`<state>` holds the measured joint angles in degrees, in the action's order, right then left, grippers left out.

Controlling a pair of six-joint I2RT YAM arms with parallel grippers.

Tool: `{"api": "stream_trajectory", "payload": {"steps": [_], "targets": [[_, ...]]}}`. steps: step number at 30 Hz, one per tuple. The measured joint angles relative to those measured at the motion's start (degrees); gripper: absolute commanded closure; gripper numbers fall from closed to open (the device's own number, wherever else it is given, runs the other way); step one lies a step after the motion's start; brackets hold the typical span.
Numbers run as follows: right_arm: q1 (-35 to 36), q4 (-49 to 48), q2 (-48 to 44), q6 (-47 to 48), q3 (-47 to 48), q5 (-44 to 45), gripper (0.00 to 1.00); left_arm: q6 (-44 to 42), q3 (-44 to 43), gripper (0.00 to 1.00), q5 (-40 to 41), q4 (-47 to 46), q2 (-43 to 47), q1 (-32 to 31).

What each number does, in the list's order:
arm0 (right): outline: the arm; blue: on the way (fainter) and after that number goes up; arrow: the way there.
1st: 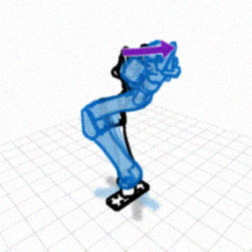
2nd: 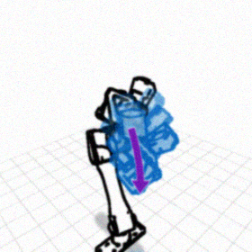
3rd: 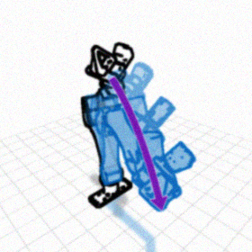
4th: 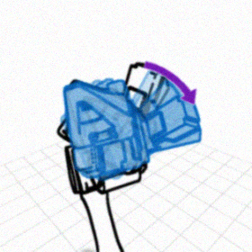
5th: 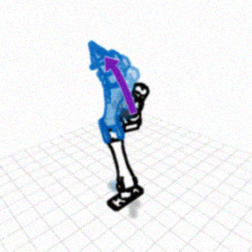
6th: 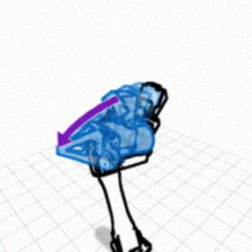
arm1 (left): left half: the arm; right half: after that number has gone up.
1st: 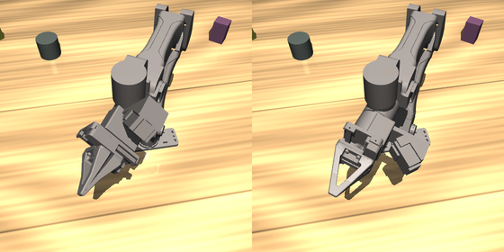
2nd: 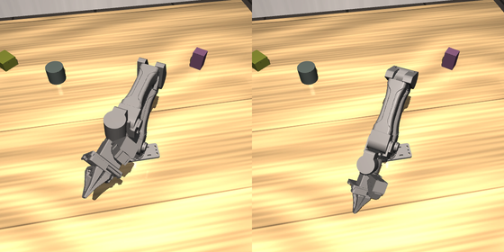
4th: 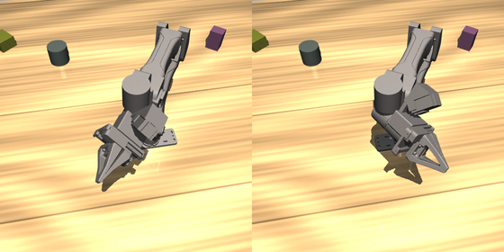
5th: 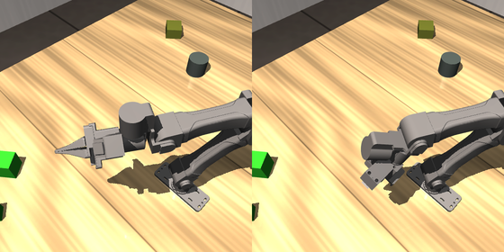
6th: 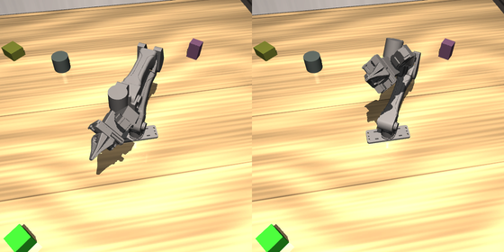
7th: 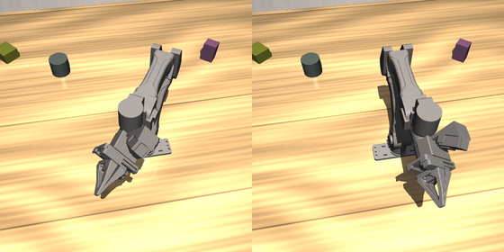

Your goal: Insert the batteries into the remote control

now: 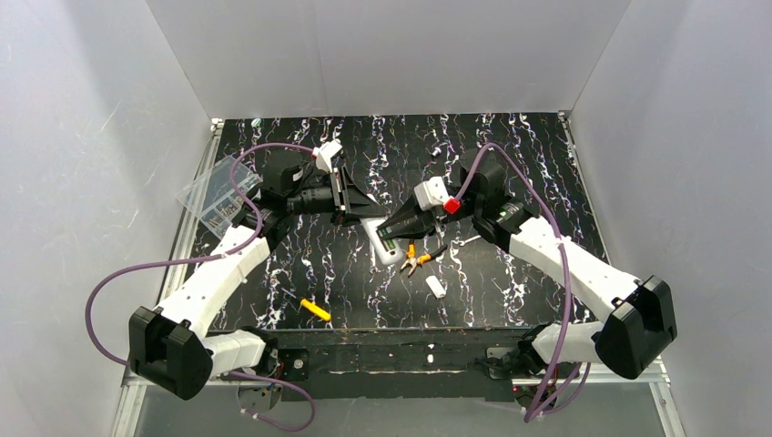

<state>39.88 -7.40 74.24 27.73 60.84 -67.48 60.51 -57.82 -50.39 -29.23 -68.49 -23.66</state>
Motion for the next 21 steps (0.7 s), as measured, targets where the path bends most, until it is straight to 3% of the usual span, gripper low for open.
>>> {"api": "stream_trajectory", "payload": {"steps": [21], "targets": [[0.0, 2.3, -6.4, 4.0, -5.8, 3.1, 0.71, 1.2, 0.1, 1.00, 1.3, -2.3, -1.0, -0.2]]}}
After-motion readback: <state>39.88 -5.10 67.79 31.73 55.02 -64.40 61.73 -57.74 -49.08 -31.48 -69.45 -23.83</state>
